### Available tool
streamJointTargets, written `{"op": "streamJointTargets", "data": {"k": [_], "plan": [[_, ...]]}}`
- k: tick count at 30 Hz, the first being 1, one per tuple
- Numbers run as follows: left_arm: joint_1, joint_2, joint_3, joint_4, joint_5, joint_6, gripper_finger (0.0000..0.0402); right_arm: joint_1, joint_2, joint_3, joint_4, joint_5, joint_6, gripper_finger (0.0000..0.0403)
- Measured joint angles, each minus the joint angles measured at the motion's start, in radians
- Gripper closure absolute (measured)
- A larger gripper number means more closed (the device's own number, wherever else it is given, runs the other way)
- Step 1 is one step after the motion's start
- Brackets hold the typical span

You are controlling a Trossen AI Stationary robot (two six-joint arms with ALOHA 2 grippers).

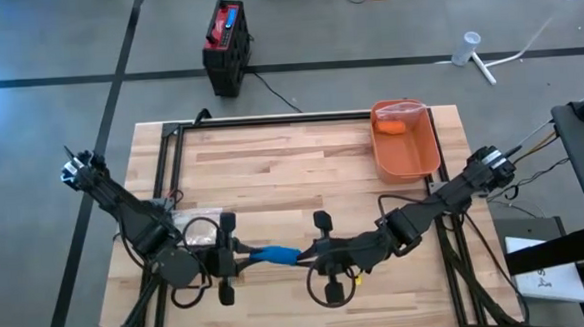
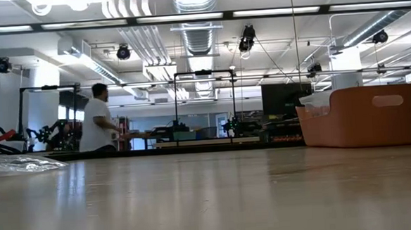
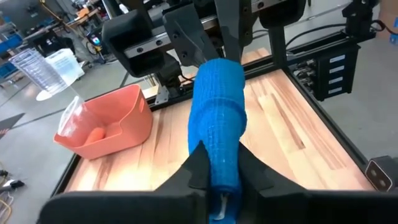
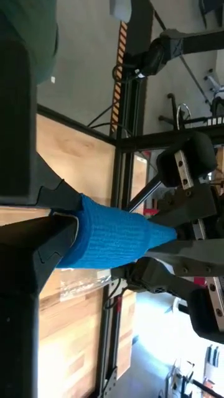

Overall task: Roll bandage
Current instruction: Roll the blue bandage

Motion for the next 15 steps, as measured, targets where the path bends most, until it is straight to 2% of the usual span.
{"op": "streamJointTargets", "data": {"k": [4,9,12,15], "plan": [[0.000,-0.007,0.000,-0.004,-0.002,-0.024,0.0360,0.014,-0.036,0.009,-0.102,0.016,0.003,0.0357],[-0.002,-0.010,0.002,-0.005,-0.002,-0.053,0.0365,0.067,-0.091,0.034,-0.233,0.164,-0.004,0.0297],[0.009,-0.010,0.002,-0.007,-0.004,-0.088,0.0377,0.095,-0.090,0.030,-0.152,0.249,-0.107,0.0267],[0.024,-0.010,0.001,-0.008,-0.004,-0.139,0.0378,0.095,-0.052,0.029,-0.009,0.262,-0.211,0.0250]]}}
